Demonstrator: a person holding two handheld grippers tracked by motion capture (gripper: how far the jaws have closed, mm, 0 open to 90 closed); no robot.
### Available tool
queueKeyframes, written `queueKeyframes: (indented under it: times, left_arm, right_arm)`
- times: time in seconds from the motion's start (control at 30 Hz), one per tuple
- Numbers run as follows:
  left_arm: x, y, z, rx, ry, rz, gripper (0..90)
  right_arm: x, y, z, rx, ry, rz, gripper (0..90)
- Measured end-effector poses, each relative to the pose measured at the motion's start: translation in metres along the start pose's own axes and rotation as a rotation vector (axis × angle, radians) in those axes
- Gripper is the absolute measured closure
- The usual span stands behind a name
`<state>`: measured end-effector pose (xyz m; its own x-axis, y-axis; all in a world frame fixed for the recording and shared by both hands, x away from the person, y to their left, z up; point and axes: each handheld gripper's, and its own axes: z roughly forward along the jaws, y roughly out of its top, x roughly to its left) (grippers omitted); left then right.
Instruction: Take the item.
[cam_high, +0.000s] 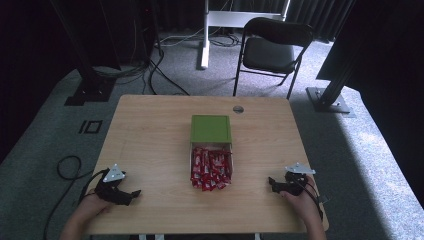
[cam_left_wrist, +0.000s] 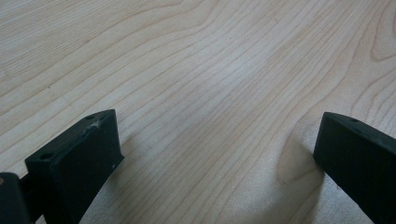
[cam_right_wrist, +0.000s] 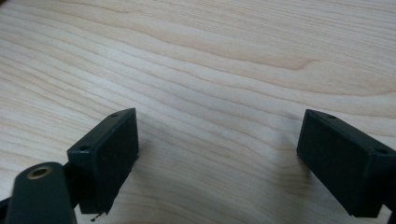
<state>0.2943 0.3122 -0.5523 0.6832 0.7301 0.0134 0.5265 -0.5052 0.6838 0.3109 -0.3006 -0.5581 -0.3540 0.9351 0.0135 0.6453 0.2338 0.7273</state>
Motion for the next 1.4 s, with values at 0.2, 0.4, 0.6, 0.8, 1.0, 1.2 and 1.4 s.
queueKeyframes:
  times: [0.2, 0.4, 0.6, 0.8, 1.0, 1.2, 1.4]
  left_arm:
    - [-0.001, 0.001, 0.001, 0.0, 0.008, -0.008, 1.6]
    - [-0.001, 0.001, 0.0, 0.001, 0.005, -0.004, 1.5]
    - [-0.001, 0.0, 0.0, 0.001, 0.002, -0.001, 1.5]
    - [-0.001, 0.0, 0.0, 0.001, 0.003, -0.001, 1.5]
    - [0.0, 0.0, 0.0, 0.001, 0.003, 0.001, 1.5]
    - [0.0, 0.0, 0.0, 0.002, 0.003, 0.002, 1.4]
    - [0.0, 0.0, 0.0, 0.002, 0.003, 0.001, 1.5]
  right_arm:
    - [0.0, 0.0, 0.0, -0.001, 0.0, -0.001, 12.6]
    - [0.0, 0.0, 0.0, -0.001, 0.0, 0.001, 12.6]
    - [0.0, 0.0, 0.0, 0.0, 0.0, 0.001, 12.6]
    - [0.001, 0.0, 0.0, -0.002, -0.006, 0.003, 13.0]
    - [0.005, 0.001, -0.002, 0.014, -0.026, 0.007, 13.8]
    - [0.01, 0.009, -0.005, 0.007, -0.021, 0.015, 13.8]
    - [0.015, 0.022, -0.011, -0.016, -0.008, 0.022, 13.8]
